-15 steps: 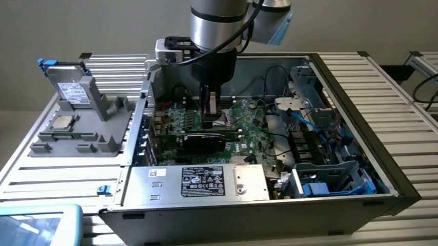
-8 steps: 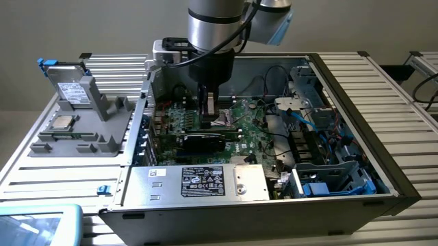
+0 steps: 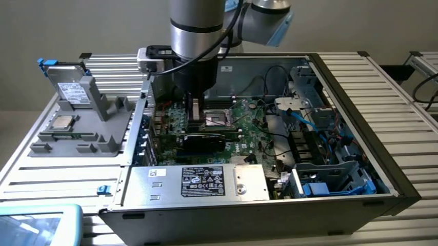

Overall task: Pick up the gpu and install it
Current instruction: 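Press down on the gpu until it lock into place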

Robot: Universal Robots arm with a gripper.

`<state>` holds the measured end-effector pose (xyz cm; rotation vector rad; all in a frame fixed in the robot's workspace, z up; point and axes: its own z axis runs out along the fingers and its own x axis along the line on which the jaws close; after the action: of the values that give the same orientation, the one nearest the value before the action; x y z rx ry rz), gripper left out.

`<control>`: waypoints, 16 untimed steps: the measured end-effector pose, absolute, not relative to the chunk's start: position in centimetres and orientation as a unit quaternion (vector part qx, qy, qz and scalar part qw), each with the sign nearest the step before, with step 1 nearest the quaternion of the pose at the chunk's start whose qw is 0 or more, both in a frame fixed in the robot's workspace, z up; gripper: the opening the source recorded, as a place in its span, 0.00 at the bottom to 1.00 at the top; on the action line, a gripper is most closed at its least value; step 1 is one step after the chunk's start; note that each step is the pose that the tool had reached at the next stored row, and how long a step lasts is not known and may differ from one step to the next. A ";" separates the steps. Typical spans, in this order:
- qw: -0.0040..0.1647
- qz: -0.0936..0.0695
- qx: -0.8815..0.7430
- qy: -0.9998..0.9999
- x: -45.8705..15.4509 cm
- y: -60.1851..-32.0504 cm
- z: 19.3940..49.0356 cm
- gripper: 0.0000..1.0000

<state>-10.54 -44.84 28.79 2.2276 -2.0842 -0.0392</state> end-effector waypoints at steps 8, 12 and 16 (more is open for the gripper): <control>0.045 -0.012 0.734 -0.678 -12.9 -44.3 28.0 0.12; 0.045 -0.012 0.740 -0.671 -12.9 -43.7 27.8 0.12; 0.045 -0.012 0.744 -0.666 -13.0 -43.5 27.7 0.12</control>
<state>-13.02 -43.55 27.71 2.2727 -2.0349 -0.0356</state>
